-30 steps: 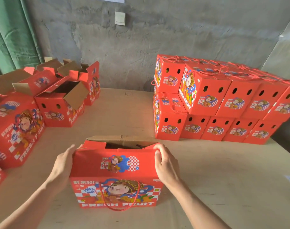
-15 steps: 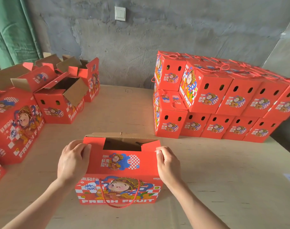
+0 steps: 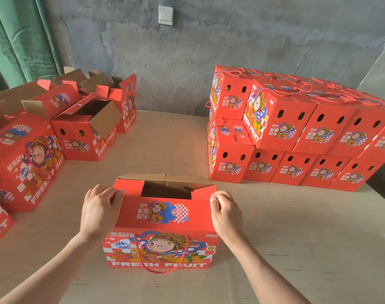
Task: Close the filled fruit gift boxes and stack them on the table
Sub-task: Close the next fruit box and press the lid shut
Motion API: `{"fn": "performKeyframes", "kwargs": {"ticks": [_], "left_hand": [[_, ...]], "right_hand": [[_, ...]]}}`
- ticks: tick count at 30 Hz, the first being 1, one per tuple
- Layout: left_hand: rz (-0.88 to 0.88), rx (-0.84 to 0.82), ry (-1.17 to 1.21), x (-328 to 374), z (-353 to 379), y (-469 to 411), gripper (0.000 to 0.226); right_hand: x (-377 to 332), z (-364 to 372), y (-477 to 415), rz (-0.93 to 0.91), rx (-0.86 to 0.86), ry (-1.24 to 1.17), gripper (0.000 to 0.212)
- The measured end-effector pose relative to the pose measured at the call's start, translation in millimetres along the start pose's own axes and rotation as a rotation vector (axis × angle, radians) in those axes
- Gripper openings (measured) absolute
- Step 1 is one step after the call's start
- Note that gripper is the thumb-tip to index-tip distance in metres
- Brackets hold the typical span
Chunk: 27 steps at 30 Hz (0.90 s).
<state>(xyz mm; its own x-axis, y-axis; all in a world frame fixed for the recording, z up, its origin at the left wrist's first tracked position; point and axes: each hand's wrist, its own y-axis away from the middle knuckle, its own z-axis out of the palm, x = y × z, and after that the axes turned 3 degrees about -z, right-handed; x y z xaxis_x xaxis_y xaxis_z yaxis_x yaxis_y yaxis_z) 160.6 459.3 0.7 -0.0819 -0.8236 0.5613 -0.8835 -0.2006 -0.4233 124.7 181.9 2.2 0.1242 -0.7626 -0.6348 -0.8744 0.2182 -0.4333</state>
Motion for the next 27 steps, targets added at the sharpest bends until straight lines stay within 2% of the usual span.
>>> {"fn": "performKeyframes", "kwargs": {"ticks": [5,11,14,16,18,22,27], "left_hand": [[-0.005,-0.052,-0.025,-1,-1,-2,0.013],[0.012,-0.088,-0.035,0,1,-6,0.005],[0.023,-0.116,-0.069,2,2,-8,0.004],[-0.023,-0.190,-0.114,1,3,-13,0.014],[-0.125,-0.290,-0.127,1,1,-22,0.034],[-0.356,-0.412,0.013,13,1,-38,0.067],[-0.419,-0.467,0.163,15,12,-37,0.075]], "right_hand": [[5,4,-6,0.021,-0.063,0.011,0.018],[4,3,-2,-0.038,-0.023,-0.038,0.006],[1,3,-5,-0.098,-0.083,0.031,0.033],[-2,2,-10,-0.044,-0.245,0.028,0.047],[-2,1,-17,0.084,-0.379,-0.041,0.055],[2,-2,-23,0.257,-0.462,-0.150,0.066],[15,-9,-35,0.458,-0.541,-0.370,0.073]]}}
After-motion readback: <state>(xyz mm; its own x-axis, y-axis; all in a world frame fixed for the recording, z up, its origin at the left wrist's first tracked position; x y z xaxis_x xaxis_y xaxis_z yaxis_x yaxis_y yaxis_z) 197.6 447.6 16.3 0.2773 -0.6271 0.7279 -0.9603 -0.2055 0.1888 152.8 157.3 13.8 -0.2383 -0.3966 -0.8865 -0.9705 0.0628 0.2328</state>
